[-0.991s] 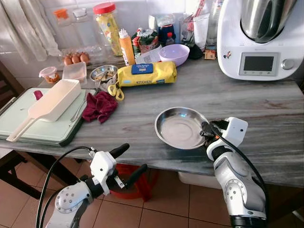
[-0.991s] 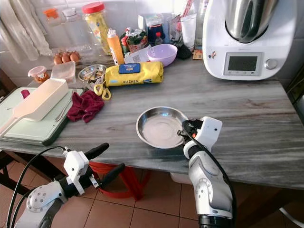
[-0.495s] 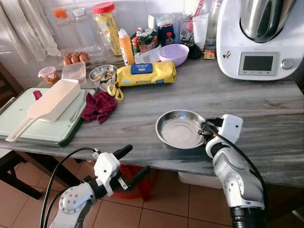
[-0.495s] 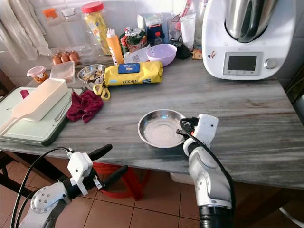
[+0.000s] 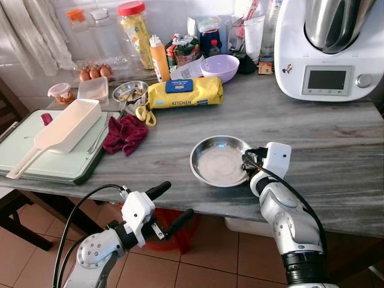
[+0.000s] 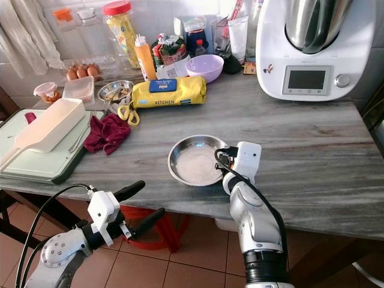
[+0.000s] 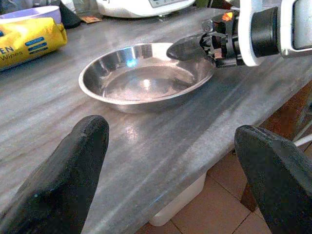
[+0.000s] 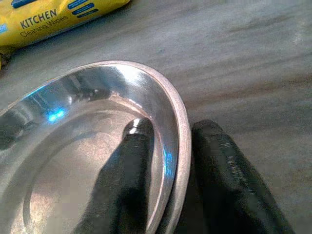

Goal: Setting the table

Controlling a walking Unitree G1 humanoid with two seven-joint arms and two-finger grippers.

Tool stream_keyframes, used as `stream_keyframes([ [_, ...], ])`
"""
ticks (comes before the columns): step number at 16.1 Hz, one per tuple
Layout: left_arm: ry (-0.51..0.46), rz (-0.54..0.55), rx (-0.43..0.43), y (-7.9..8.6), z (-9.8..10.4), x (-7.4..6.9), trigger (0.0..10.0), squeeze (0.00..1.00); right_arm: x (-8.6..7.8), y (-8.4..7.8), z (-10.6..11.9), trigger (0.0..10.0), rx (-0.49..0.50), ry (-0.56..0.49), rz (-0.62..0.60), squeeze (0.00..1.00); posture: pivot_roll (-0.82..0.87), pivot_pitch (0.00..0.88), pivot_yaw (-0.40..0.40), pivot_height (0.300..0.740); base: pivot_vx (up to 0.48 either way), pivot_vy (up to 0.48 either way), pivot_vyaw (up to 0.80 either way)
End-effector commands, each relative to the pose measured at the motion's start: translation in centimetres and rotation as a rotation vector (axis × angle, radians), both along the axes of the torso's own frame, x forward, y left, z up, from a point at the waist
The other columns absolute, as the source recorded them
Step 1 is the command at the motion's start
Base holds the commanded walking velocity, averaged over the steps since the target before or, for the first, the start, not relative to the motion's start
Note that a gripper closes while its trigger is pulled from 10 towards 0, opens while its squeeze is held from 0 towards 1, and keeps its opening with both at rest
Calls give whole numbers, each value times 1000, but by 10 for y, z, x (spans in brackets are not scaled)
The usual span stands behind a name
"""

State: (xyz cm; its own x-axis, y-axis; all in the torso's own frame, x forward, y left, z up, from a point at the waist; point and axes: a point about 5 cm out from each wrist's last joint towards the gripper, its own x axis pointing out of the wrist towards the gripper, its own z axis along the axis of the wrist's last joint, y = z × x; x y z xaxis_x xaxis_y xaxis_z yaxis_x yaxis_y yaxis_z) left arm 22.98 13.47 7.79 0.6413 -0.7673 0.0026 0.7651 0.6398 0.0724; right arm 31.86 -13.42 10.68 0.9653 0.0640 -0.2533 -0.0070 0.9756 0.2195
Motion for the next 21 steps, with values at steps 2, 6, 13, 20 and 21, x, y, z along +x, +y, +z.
stream_keyframes([
  [2,-8,-4,18,2,3,0,10000,0,-1,9,-5,10000,-11,18,41,1000,-118,57,129,740,0,0,0],
  [6,-8,-4,19,1,5,0,10000,0,1,5,4,10000,-24,-35,16,1000,-119,56,129,740,0,0,0],
  [13,-13,3,12,0,7,1,10000,0,-4,-1,25,10000,-43,-171,-2,1000,-126,55,123,740,0,0,0],
  [20,-13,22,-2,-4,5,1,10000,0,-6,-6,32,10000,-83,-208,-7,1000,-133,49,108,740,0,0,0],
  [21,-16,27,-2,-4,5,2,10000,0,-7,-7,33,10000,-92,-215,-10,1000,-133,49,110,740,0,0,0],
])
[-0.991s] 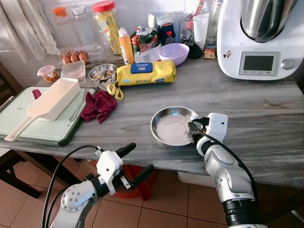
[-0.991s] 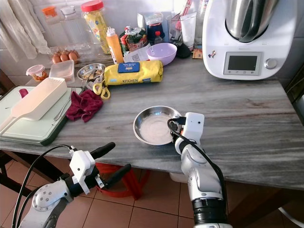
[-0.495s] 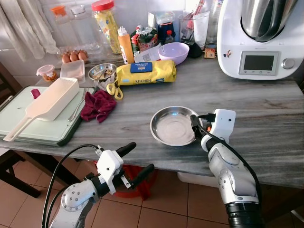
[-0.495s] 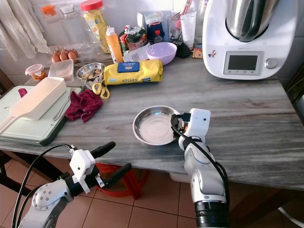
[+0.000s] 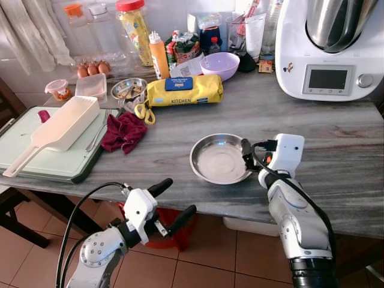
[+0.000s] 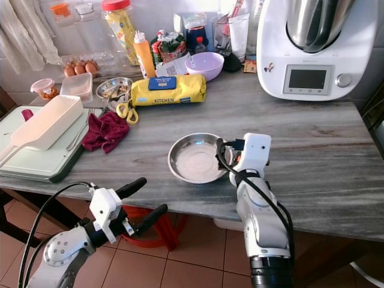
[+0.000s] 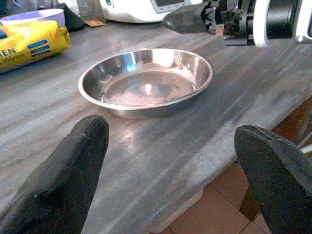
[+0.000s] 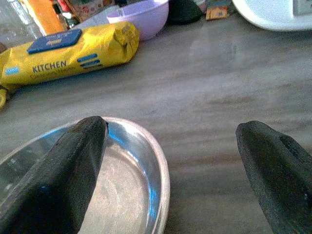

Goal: Setting the table

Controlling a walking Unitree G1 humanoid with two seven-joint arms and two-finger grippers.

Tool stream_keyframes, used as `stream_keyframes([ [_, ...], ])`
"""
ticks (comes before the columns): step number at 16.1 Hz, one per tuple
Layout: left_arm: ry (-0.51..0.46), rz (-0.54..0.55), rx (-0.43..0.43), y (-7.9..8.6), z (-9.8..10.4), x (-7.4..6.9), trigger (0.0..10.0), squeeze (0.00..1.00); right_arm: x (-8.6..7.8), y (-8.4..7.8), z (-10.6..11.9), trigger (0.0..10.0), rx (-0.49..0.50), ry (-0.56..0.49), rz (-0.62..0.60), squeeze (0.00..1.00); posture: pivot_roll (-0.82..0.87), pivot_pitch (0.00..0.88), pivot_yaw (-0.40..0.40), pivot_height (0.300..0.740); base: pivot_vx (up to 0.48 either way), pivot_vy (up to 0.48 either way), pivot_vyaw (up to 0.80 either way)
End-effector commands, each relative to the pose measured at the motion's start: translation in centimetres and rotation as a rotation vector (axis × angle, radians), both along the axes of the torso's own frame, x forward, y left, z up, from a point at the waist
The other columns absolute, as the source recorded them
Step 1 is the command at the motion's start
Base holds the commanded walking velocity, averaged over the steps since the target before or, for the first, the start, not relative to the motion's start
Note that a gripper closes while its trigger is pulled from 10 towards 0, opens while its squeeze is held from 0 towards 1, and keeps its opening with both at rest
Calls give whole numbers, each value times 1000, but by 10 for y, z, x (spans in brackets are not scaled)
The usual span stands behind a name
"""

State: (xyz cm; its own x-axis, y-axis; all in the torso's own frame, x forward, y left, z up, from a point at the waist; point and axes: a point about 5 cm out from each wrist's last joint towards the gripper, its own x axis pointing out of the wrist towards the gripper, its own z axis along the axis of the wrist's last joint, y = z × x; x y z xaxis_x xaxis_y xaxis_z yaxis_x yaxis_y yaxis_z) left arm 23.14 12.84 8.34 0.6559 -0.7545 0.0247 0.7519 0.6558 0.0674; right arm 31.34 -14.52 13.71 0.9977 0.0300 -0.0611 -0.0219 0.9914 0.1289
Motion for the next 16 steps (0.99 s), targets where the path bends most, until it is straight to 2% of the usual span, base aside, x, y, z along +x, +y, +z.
stream_keyframes([
  [1,-11,17,19,2,0,1,10000,0,-3,3,4,10000,-21,-28,10,1000,-132,45,110,740,0,0,0],
  [7,-30,56,-4,-1,-1,5,10000,0,-9,-7,6,10000,-48,-43,-17,1000,-147,26,87,740,0,0,0],
  [9,-14,110,-49,-2,-2,11,10000,0,-10,-14,7,10000,-60,-38,-34,1000,-156,13,66,740,0,0,0],
  [11,-6,151,-23,11,-6,16,10000,0,-9,-9,11,10000,-65,-50,-28,1000,-146,0,79,740,0,0,0],
  [12,-12,132,-18,9,-6,15,10000,0,-10,-15,8,10000,-63,-47,-40,937,-137,0,59,740,0,0,0],
  [13,-33,114,-24,2,-2,18,10000,0,-10,-22,2,10000,-49,-12,-58,718,-121,0,47,740,0,0,0],
  [14,-48,121,-36,-1,3,22,10000,0,-8,-24,0,10000,-41,5,-57,682,-125,0,58,740,0,0,0],
  [15,-50,137,-40,0,6,24,10000,0,-7,-22,2,10000,-65,-10,-43,510,-128,0,68,740,0,0,0],
  [16,-55,136,-36,0,8,24,10000,0,-6,-22,1,10000,-49,-8,-58,0,-116,0,67,740,0,0,0],
])
